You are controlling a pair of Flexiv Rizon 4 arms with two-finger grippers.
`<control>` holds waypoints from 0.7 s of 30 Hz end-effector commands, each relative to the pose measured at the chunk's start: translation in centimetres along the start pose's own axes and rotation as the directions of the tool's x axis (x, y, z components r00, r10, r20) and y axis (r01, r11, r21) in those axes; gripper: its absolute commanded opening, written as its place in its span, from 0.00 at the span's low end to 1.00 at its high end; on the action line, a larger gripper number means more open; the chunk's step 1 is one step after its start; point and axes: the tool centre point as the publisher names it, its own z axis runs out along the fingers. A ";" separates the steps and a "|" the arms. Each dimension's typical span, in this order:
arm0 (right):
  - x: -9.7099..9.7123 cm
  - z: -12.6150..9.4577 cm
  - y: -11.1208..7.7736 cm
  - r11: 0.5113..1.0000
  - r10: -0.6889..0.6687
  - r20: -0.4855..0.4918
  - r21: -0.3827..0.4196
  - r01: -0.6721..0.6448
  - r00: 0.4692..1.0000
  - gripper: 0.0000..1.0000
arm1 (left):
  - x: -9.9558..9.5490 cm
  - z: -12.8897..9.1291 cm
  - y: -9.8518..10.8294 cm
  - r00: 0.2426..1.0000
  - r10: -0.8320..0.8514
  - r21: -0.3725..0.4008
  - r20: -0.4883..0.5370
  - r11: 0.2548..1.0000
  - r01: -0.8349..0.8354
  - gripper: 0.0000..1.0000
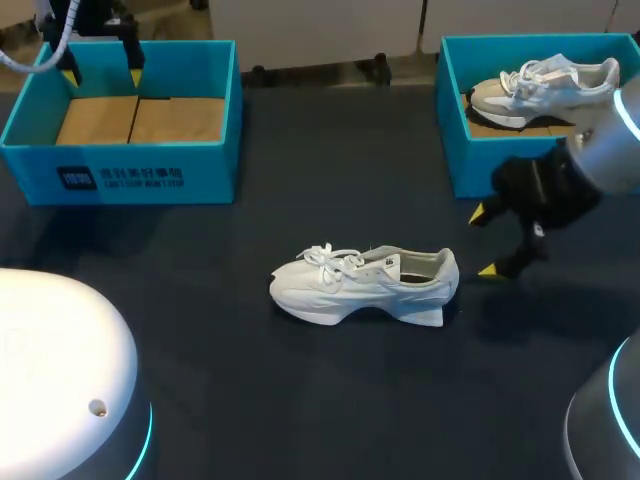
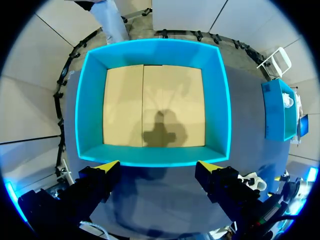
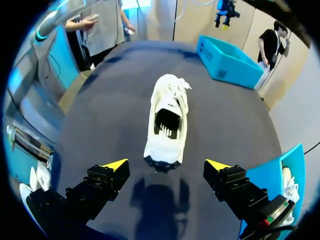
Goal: Take the shoe out of the shoebox, open the shoe tongue, remove and reinsert the insole, then place the shoe into the shoebox
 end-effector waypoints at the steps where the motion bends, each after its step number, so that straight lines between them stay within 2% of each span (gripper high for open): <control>1: 0.4 0.2 -1.3 0.981 -0.008 0.016 -0.192 0.011 1.000 1.00 | 0.0 0.0 0.0 1.000 0.000 -0.001 0.001 1.000 0.000 1.00; 6: 0.2 0.4 -2.3 0.979 -0.015 -0.003 -0.203 0.014 1.000 1.00 | 0.0 0.0 0.0 1.000 0.000 -0.001 0.001 1.000 0.000 1.00; 10: 0.5 0.8 -3.1 0.961 -0.037 -0.005 -0.276 0.035 0.999 1.00 | 0.0 0.0 0.0 1.000 0.000 -0.001 0.001 1.000 0.000 1.00; 21: 0.5 2.9 -5.9 0.940 0.006 0.035 -0.340 0.006 0.999 1.00 | 0.0 0.0 0.0 1.000 0.000 -0.001 0.001 1.000 0.000 1.00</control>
